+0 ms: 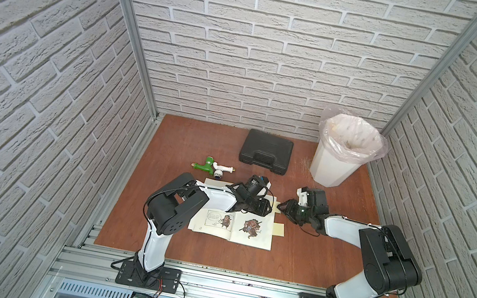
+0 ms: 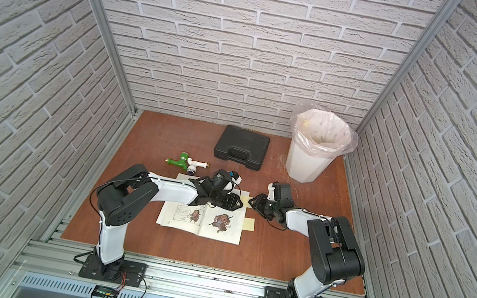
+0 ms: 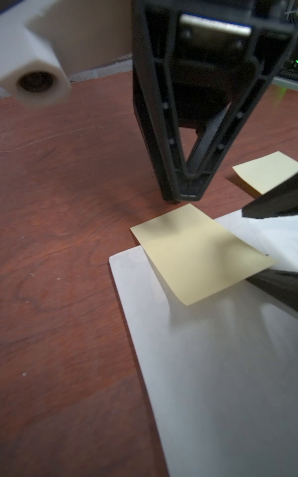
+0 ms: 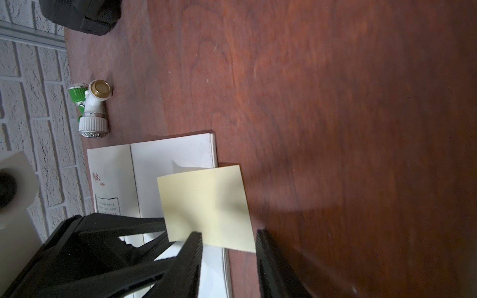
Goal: Peel off the used sticky note
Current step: Tear off the note from the book.
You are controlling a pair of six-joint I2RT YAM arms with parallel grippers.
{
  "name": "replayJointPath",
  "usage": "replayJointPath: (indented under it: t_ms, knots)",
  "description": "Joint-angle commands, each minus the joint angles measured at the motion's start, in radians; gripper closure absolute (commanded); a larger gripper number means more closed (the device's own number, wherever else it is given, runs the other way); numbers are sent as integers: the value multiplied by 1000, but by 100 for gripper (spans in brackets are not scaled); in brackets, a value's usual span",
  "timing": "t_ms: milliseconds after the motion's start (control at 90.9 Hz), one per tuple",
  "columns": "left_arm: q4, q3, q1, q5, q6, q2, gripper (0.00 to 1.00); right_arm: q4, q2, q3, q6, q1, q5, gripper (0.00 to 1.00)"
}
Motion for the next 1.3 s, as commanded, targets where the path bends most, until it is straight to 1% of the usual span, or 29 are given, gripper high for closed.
replayJointPath:
  t_ms: [0,88,154,220,484,616,693,968,1122,1287]
  knots:
    - [-42,-33,11,-29,8,42,65,-10,7,-14,15,-1,-10,61]
    - [-32,-35,13,-18,-1,42,70,-12,5,-15,16,-1,-15,61]
    - [-12,-41,16,-9,-13,42,77,-11,5,-17,18,-1,-20,61]
    - [2,-46,20,-4,-20,42,82,-7,4,-22,20,0,-20,61]
    - [109,-81,34,60,-57,31,96,-19,-31,-33,20,0,-30,61]
    - [219,-124,44,119,-92,8,99,-57,-89,-39,10,-1,-33,60]
    - [313,-154,54,168,-131,2,100,-81,-129,-43,2,-2,-33,60]
    - [589,-225,76,299,-265,-2,100,-170,-244,-43,-34,-5,-32,57]
    - [673,-246,75,329,-300,-20,100,-214,-268,-26,-58,-24,-30,56]
    - [698,-259,75,350,-313,-49,100,-229,-281,-14,-67,-45,-51,55]
